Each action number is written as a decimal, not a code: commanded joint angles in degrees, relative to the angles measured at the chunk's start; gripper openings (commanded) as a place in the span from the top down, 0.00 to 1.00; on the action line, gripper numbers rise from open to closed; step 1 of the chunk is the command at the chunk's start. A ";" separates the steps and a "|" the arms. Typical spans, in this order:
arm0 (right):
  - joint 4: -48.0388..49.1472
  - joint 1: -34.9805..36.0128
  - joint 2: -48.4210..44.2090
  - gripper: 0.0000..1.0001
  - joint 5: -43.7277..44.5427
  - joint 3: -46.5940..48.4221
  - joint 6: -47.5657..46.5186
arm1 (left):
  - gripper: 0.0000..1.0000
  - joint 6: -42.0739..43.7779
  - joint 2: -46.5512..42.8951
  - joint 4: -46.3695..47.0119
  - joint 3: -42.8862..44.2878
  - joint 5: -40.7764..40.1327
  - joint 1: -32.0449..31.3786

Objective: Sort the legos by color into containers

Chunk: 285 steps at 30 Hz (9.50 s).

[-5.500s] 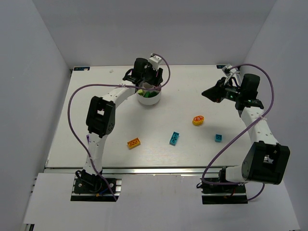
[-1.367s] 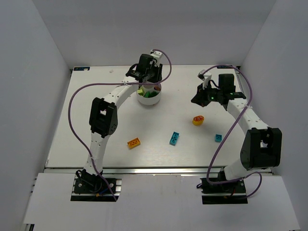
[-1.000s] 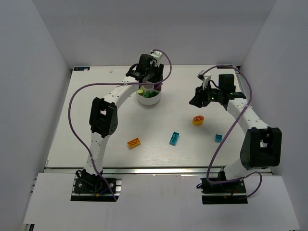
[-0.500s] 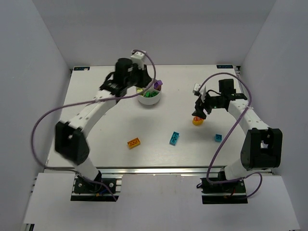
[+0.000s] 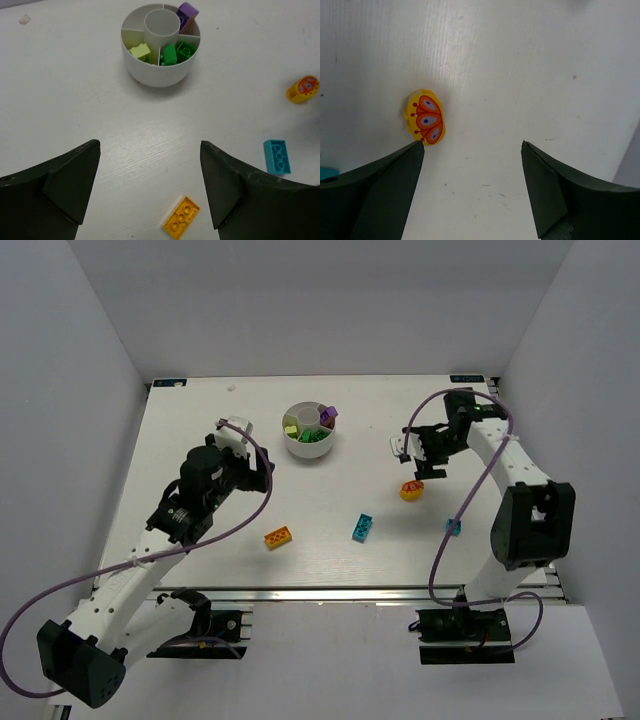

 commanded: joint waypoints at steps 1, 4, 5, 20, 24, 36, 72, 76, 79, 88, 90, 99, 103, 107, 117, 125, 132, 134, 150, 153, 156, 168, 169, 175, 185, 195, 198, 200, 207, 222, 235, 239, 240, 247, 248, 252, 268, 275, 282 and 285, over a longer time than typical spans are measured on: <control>-10.50 1.36 7.42 0.18 6.23 3.17 -11.20 | 0.10 1.37 -2.57 -1.69 -0.29 -4.15 -0.37; -8.86 2.59 10.16 0.20 7.81 4.14 -9.64 | 0.09 1.54 -3.35 -1.79 -0.37 -6.87 -0.37; -7.88 3.20 10.35 0.20 8.08 3.97 -9.19 | 0.09 1.55 -3.79 -1.96 -0.37 -7.58 -0.37; -6.38 6.37 16.32 0.21 14.14 3.53 -4.01 | 0.09 1.46 -4.06 -1.44 -0.64 -5.83 -0.37; -4.46 7.51 16.94 0.23 16.60 2.39 -1.90 | 0.09 1.46 -3.89 -1.44 -0.64 -5.48 -0.37; -3.39 9.71 17.29 0.73 19.68 2.21 3.11 | 0.09 1.63 -3.80 -1.44 -0.81 -5.56 -0.37; 77.55 16.31 34.78 0.98 -17.58 30.86 111.57 | 0.09 1.98 3.94 -0.56 -2.74 -6.71 0.24; 78.96 16.48 37.59 0.98 -17.85 31.30 113.06 | 0.09 2.25 4.46 -0.65 -2.74 -6.97 0.24; 78.88 16.74 38.64 0.97 -17.67 31.39 112.45 | 0.09 2.42 4.73 -0.73 -2.74 -6.80 0.24; 75.80 16.75 40.41 0.81 -15.03 31.92 107.27 | 0.09 2.86 5.25 -1.00 -2.57 -3.99 0.24; 75.19 16.83 40.58 0.77 -14.77 31.48 106.56 | 0.08 3.04 5.60 -1.09 -2.48 -3.63 0.24; 74.31 17.01 40.85 0.56 -14.42 30.16 105.77 | 0.08 2.51 7.27 -1.88 -1.87 -1.00 0.24; 74.04 17.01 40.32 0.47 -14.42 29.63 105.68 | 0.08 1.20 9.12 -3.98 -0.03 -0.12 -0.37; 73.69 16.83 39.18 0.38 -14.42 29.11 105.60 | 0.08 -1.87 10.09 -6.18 0.24 5.42 0.68; 74.04 16.13 34.10 0.42 -16.17 27.35 107.44 | 0.26 -10.84 13.34 -11.89 -0.20 9.20 -0.20; 61.57 12.27 17.93 1.00 -17.93 18.58 102.00 | 0.77 -13.58 20.63 -19.19 1.82 10.60 -1.25; 63.41 7.26 -6.75 0.14 -29.79 -7.52 98.65 | 0.34 -2.24 28.63 -25.69 5.78 15.71 -3.88; 64.11 6.47 -10.47 0.11 -31.99 -13.13 98.65 | 0.32 0.05 29.25 -25.70 5.69 15.00 -5.20; 74.74 -0.48 -22.08 0.11 -38.67 -25.12 104.27 | 0.27 4.53 38.65 -24.47 9.20 -3.27 -15.13; 75.97 -0.66 -22.17 0.11 -39.46 -25.82 105.42 | 0.30 4.80 40.84 -26.22 11.48 -6.26 -16.54; 78.96 -2.24 -22.44 0.11 -40.26 -26.88 107.79 | 0.32 4.71 44.71 -29.29 13.60 -9.68 -18.03; 88.36 -5.31 -23.23 0.11 -42.54 -29.78 115.26 | 0.37 2.69 50.87 -35.71 18.35 -15.76 -21.29; 89.06 -5.84 -23.23 0.11 -42.89 -30.04 115.87 | 0.38 2.25 51.22 -36.50 18.61 -16.02 -21.29; 93.81 -7.67 -23.40 0.11 -43.42 -31.45 119.39 | 0.65 1.11 51.14 -38.18 19.58 -15.41 -21.82; 99.97 -9.01 -23.40 0.11 -44.04 -33.38 124.14 | 0.94 1.37 38.86 -26.77 20.90 -11.45 -19.97; 78.29 -9.01 -23.31 1.00 -38.07 -29.61 108.08 | 1.00 1.63 36.62 2.58 28.88 -10.84 -12.60; 70.64 -8.83 -22.88 1.00 -32.46 -26.89 100.09 | 1.00 1.81 42.24 6.80 34.84 -9.96 -9.70; 68.25 -8.92 -22.44 1.00 -31.56 -26.27 99.18 | 1.00 2.16 46.64 8.75 37.67 -9.96 -8.38; 67.63 -8.92 -21.56 1.00 -30.68 -26.35 98.65 | 1.00 1.99 55.69 14.90 46.56 -8.29 -3.90; 66.75 -8.83 -18.75 1.00 -30.24 -26.27 96.63 | 1.00 -0.65 60.36 19.48 45.69 -0.56 0.15; 65.96 -8.83 -18.13 1.00 -30.33 -25.83 96.10 | 1.00 -1.62 61.68 18.87 43.58 1.38 0.68; 65.87 -8.83 -18.13 1.00 -30.50 -25.92 95.93 | 1.00 -1.79 61.59 19.31 42.34 0.59 0.68; 65.87 -8.83 -18.04 1.00 -30.50 -25.92 95.93 | 1.00 -1.71 61.77 19.22 42.34 0.50 0.68; 65.43 -9.01 -18.22 0.88 -30.59 -25.74 95.49 | 0.79 -2.14 61.94 18.52 42.17 0.24 0.68; 65.43 -9.01 -18.22 0.83 -30.76 -25.74 95.40 | 0.59 -2.06 61.94 18.25 42.52 0.24 0.68; 64.99 -9.01 -18.39 0.57 -30.94 -25.83 94.44 | 0.38 -1.88 61.86 16.67 43.48 1.12 0.68; 59.88 -9.53 -22.51 0.11 -13.67 -25.82 83.10 | 0.66 -3.64 46.41 20.78 35.17 5.77 -0.02; 53.11 -12.17 -25.35 0.46 -14.94 -27.70 85.75 | 0.75 -10.74 36.19 17.58 23.36 28.13 -1.25; 33.71 -13.05 -20.41 0.77 -5.55 -21.52 87.75 | 0.33 -11.20 41.81 -1.50 26.07 26.80 -10.56; 36.50 -14.45 -22.96 0.11 -4.84 -25.29 90.03 | 0.32 -13.21 45.50 -12.30 29.23 15.92 -16.18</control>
